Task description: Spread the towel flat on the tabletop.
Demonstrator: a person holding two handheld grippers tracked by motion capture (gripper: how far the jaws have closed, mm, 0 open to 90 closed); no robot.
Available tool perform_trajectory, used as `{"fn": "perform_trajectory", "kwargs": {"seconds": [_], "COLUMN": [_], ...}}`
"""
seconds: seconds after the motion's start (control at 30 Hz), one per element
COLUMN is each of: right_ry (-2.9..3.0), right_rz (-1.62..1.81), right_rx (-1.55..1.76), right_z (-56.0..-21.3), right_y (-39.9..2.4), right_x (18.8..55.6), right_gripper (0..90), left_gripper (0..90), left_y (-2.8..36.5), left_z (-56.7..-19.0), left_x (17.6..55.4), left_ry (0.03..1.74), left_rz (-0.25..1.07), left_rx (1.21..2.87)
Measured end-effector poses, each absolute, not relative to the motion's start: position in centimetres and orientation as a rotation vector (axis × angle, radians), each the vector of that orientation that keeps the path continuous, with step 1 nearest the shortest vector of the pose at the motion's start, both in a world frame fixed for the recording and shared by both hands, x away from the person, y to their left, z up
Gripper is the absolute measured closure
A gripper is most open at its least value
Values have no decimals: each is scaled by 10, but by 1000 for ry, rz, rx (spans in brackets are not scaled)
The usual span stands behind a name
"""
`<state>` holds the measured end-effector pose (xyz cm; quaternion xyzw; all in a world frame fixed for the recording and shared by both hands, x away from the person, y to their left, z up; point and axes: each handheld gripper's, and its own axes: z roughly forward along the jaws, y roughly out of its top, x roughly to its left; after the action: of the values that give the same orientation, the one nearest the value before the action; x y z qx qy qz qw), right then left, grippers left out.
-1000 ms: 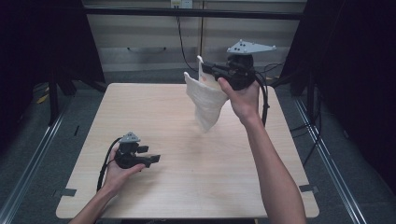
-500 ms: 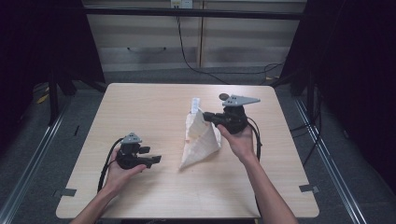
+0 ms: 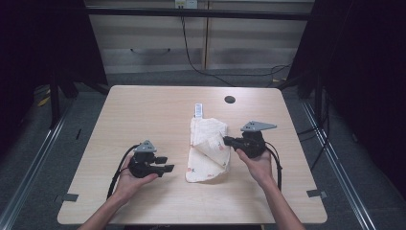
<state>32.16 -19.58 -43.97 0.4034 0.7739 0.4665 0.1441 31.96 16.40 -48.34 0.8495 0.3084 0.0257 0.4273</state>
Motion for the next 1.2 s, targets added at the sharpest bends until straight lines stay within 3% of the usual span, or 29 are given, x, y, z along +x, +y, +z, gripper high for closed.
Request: {"fn": "perform_trajectory", "kwargs": {"seconds": [0.43, 0.67, 1.03, 1.2], "right_ry": [2224, 2232, 2233, 2235], "right_rz": [1351, 1354, 1370, 1369], "right_rx": [1184, 1185, 1187, 1191], "right_z": [-456, -459, -459, -460], "right_y": [-211, -209, -210, -210], "right_x": [303, 302, 302, 303], "right_gripper": [898, 897, 895, 894], "left_gripper": [495, 403, 519, 471], "left_y": [127, 117, 108, 103], "left_z": [-493, -499, -502, -503], "left_x": [313, 308, 303, 300], "left_ry": [671, 638, 558, 533], "left_rz": [12, 26, 66, 93], "left_rx": [2185, 2219, 2245, 2258]}}
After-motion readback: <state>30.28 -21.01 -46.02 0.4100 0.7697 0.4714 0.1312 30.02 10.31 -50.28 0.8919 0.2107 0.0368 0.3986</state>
